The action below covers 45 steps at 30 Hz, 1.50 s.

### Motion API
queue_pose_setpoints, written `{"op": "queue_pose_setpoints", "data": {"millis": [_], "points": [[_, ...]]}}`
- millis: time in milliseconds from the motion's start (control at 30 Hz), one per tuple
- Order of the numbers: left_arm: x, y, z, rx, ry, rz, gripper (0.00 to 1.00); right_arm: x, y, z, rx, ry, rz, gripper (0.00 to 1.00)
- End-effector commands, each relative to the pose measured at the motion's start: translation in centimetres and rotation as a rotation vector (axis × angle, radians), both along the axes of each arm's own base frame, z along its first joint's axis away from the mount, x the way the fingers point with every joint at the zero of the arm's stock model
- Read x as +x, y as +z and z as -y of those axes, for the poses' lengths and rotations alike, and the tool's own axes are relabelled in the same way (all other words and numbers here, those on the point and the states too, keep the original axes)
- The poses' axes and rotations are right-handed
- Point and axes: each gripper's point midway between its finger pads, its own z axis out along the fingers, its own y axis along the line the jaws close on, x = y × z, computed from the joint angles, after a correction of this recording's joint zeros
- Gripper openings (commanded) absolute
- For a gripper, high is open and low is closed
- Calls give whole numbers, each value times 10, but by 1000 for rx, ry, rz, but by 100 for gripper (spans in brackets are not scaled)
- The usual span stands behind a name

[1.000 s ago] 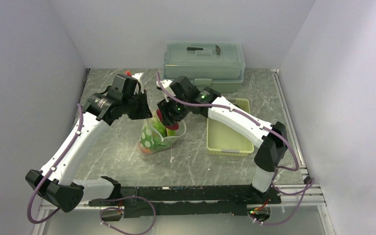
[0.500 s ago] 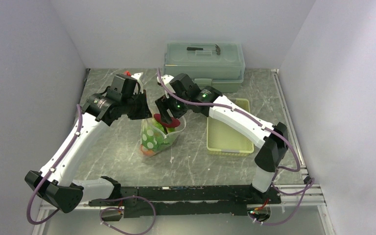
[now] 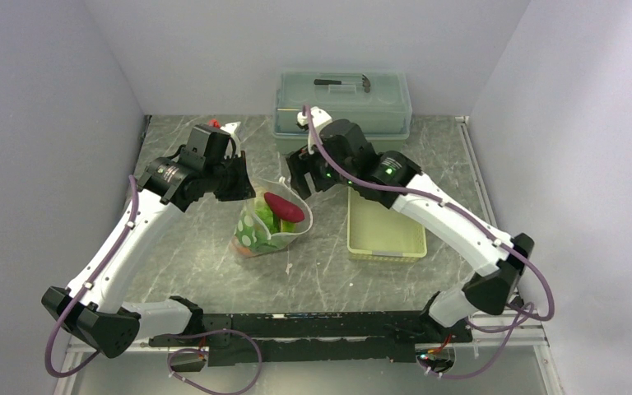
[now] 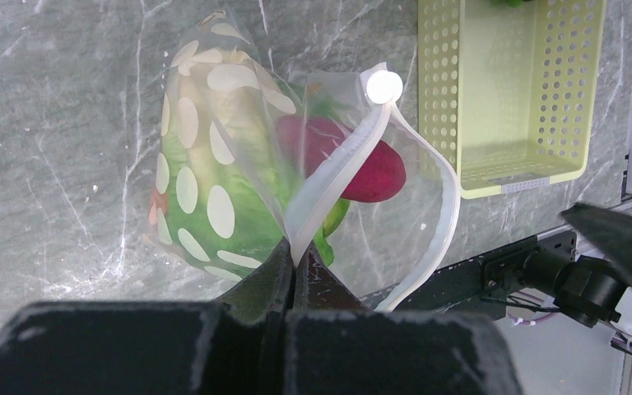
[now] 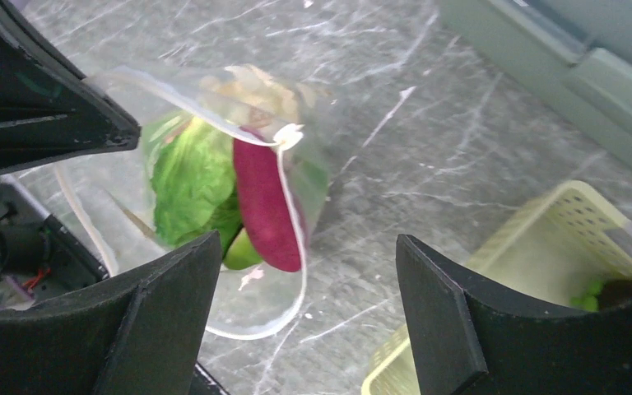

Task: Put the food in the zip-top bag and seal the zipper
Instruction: Place the fake vegetable in the zipper food storage bag, then pick up the fake fruit from the bin.

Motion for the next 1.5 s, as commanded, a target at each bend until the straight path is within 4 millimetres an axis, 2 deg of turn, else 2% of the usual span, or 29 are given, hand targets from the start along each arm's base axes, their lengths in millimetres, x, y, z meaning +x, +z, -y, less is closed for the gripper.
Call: {"op": "queue_pose_setpoints", "data": {"millis": [0, 333, 567, 767, 1067, 1267, 1467], "points": [[3, 18, 0, -33, 11, 61, 0, 15, 12, 36, -29, -133, 86, 85], [0, 18, -3, -32, 14, 66, 0, 36, 3, 93, -72, -330, 75, 89], [-2, 17, -9, -9, 24, 70, 0, 55, -22, 144, -64, -505, 0, 90], [-2, 18, -9, -3, 18, 75, 0, 65, -46, 176, -30, -638, -61, 96], [-2, 18, -11, 4, 18, 80, 0, 77, -81, 209, 32, -807, -150, 100], [-3, 17, -10, 0, 14, 78, 0, 85, -104, 216, 60, -862, -185, 100], [-4, 16, -11, 0, 13, 80, 0, 102, -130, 227, 17, -935, -219, 100]]}}
